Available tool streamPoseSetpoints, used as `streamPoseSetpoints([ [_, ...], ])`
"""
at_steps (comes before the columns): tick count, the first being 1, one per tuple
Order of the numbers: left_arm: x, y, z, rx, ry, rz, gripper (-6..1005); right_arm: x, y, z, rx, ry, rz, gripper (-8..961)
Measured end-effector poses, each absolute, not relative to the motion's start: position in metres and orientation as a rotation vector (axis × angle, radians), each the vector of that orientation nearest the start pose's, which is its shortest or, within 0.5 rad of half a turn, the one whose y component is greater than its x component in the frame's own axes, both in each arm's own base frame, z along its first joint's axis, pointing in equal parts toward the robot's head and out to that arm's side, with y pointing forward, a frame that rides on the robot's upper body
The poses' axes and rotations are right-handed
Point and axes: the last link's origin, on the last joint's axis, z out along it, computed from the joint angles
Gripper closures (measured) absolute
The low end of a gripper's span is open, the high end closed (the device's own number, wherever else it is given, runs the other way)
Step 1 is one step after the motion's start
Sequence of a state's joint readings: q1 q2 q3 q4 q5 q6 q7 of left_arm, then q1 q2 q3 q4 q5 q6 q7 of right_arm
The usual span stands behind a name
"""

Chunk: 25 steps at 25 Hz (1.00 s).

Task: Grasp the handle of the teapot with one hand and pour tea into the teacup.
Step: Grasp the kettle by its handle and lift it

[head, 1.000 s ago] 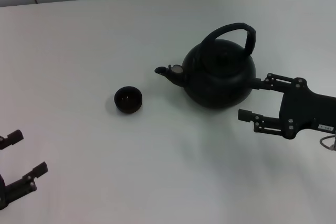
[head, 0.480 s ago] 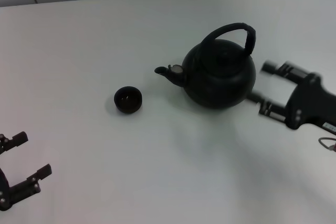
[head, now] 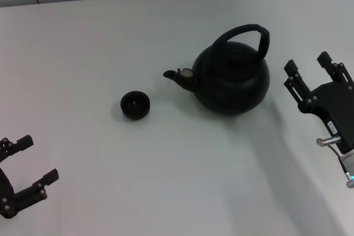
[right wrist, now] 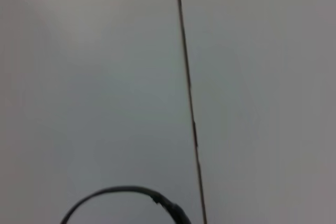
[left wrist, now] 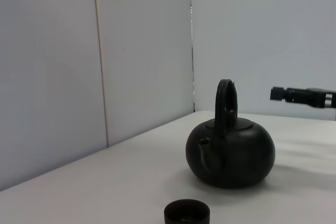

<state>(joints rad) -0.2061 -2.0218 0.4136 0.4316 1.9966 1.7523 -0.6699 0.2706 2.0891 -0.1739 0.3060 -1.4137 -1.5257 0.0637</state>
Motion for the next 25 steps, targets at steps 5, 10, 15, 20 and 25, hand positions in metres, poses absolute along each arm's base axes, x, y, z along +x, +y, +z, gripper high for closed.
streamPoseSetpoints([
  [5,-0.354,0.204,0.016,-2.453,-0.302,-0.766,187,0.323,0.232,-0.053,-1.64,0.559,0.815,276],
  [10,-0.353,0.205,0.016,-2.44,-0.306,-0.776,187,0.322,0.241,-0.051,-1.655,0.537,0.811,279],
  [15,-0.351,0.204,0.013,-2.419,-0.311,-0.79,187,0.318,0.266,-0.052,-1.723,0.502,0.771,282],
  [20,-0.35,0.205,0.012,-2.408,-0.313,-0.797,187,0.317,0.279,-0.052,-1.753,0.492,0.755,285],
  [25,-0.35,0.205,0.011,-2.399,-0.315,-0.8,187,0.318,0.289,-0.05,-1.779,0.504,0.747,288],
])
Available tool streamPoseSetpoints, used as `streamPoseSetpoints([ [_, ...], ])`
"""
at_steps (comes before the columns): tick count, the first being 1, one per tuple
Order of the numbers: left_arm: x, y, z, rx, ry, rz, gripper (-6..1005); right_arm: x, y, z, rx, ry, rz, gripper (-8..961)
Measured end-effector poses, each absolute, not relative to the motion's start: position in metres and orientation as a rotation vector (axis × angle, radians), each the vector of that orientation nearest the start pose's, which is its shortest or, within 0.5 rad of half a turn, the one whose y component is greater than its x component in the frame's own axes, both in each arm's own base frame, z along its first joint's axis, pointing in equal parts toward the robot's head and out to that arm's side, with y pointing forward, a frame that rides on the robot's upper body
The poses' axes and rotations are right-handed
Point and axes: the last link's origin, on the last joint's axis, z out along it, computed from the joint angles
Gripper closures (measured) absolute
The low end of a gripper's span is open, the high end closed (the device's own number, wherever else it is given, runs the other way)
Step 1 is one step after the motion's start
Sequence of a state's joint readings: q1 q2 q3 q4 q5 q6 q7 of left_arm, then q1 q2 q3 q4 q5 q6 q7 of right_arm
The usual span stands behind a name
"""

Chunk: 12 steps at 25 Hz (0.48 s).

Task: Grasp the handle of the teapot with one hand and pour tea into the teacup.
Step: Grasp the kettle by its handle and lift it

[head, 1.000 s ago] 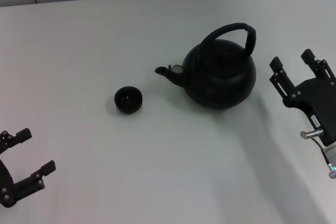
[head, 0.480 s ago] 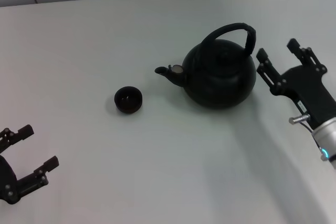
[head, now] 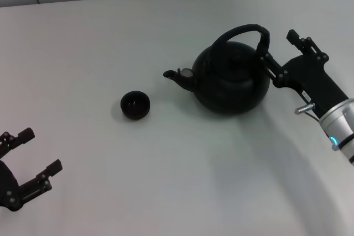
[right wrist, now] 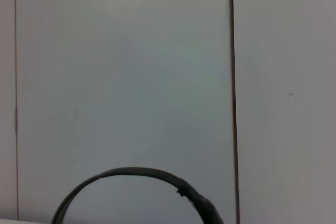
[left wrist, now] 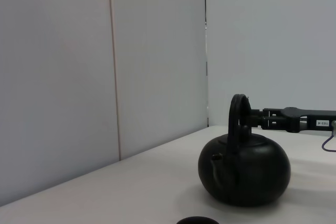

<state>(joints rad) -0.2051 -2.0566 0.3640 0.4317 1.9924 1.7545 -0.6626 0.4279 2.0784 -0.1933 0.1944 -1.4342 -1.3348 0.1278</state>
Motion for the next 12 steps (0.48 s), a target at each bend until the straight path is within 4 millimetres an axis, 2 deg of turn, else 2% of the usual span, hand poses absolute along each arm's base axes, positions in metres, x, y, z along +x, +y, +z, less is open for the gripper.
streamPoseSetpoints([
  [12,-0.348,0.2076,0.0105,-2.379,-0.315,-0.813,187,0.3177,0.2977,-0.0492,-1.807,0.501,0.731,295],
])
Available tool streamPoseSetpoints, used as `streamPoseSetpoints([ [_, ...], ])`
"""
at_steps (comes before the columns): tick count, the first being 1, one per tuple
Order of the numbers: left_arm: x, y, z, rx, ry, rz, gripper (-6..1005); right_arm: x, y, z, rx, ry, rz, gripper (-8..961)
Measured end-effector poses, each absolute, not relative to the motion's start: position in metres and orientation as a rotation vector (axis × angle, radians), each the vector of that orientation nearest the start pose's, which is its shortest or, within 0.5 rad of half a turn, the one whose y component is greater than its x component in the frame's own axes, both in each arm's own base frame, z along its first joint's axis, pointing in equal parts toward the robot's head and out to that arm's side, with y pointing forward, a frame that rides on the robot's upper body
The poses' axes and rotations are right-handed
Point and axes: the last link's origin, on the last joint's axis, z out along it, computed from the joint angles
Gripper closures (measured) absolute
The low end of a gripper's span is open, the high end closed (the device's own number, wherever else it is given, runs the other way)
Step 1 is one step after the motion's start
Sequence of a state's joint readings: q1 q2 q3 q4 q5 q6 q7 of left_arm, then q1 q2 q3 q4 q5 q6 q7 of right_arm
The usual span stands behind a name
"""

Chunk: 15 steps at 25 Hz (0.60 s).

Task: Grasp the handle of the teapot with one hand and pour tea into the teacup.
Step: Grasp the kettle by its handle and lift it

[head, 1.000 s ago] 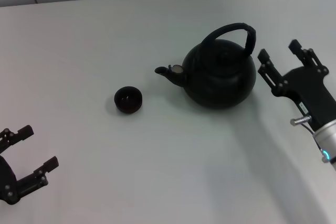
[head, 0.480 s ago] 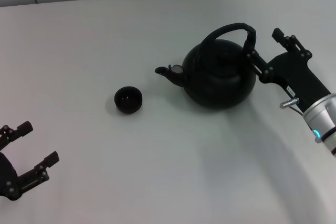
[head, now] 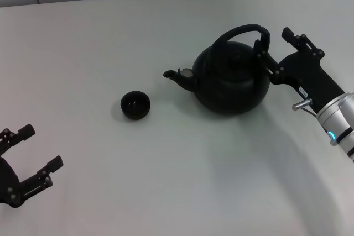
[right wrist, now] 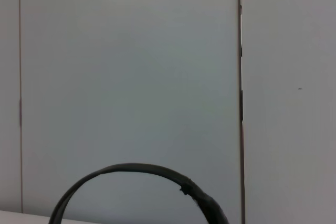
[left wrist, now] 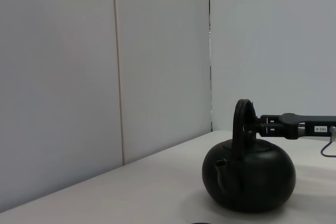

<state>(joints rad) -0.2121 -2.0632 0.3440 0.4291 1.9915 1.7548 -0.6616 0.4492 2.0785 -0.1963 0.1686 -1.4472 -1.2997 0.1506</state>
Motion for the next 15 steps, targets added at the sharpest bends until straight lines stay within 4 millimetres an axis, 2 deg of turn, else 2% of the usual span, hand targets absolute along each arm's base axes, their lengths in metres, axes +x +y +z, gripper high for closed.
streamPoseSetpoints([
  [7,-0.3473,0.209,0.0121,-2.366,-0.313,-0.822,187,0.3157,0.2976,-0.0469,-1.8,0.485,0.749,299],
  [12,-0.3472,0.2087,0.0121,-2.364,-0.316,-0.825,187,0.3152,0.2984,-0.0466,-1.8,0.482,0.75,511],
  [15,-0.3472,0.2086,0.0121,-2.364,-0.317,-0.826,187,0.3143,0.2998,-0.0468,-1.803,0.48,0.75,730],
])
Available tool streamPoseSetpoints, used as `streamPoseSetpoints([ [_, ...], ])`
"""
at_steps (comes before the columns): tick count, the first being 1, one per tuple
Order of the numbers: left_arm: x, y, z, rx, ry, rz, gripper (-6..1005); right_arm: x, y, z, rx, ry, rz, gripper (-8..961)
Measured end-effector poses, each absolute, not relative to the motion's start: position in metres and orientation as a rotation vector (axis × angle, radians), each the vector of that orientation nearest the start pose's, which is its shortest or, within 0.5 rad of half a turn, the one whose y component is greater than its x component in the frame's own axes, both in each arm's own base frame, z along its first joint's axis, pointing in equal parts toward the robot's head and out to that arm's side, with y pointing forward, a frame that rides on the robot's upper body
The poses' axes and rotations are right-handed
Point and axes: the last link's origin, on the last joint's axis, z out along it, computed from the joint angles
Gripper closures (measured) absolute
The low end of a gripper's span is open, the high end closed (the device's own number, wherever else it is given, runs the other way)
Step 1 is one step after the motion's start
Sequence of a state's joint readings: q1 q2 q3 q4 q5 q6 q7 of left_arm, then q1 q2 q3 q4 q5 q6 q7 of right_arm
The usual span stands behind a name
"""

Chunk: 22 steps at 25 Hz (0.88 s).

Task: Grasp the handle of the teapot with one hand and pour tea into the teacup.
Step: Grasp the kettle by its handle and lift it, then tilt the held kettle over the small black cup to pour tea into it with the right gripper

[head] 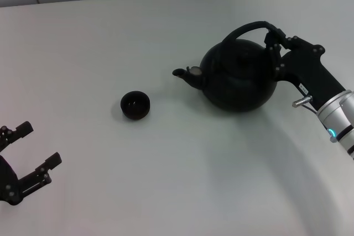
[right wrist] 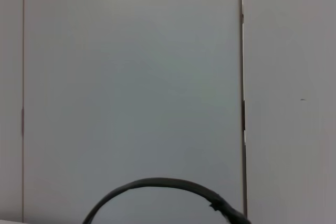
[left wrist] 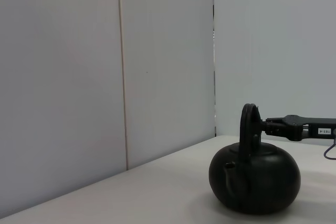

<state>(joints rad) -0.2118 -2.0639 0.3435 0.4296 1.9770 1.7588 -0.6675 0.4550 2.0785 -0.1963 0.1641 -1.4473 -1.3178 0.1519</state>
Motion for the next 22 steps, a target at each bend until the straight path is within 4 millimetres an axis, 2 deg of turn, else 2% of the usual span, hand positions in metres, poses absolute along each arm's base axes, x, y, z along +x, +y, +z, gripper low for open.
streamPoseSetpoints([
  [6,-0.347,0.207,0.012,-2.362,-0.32,-0.834,187,0.313,0.302,-0.046,-1.798,0.48,0.753,864],
  [11,-0.346,0.206,0.009,-2.353,-0.328,-0.851,187,0.306,0.315,-0.041,-1.798,0.453,0.778,864],
  [16,-0.345,0.207,0.009,-2.352,-0.326,-0.856,187,0.286,0.343,-0.036,-1.827,0.42,0.818,864],
  [17,-0.345,0.208,0.009,-2.352,-0.324,-0.856,187,0.278,0.359,-0.037,-1.858,0.439,0.819,864],
  [18,-0.345,0.208,0.009,-2.352,-0.324,-0.856,187,0.278,0.359,-0.037,-1.858,0.439,0.819,865],
  [22,-0.343,0.211,0.009,-2.355,-0.314,-0.861,187,0.257,0.381,-0.04,-1.931,0.424,0.823,865],
])
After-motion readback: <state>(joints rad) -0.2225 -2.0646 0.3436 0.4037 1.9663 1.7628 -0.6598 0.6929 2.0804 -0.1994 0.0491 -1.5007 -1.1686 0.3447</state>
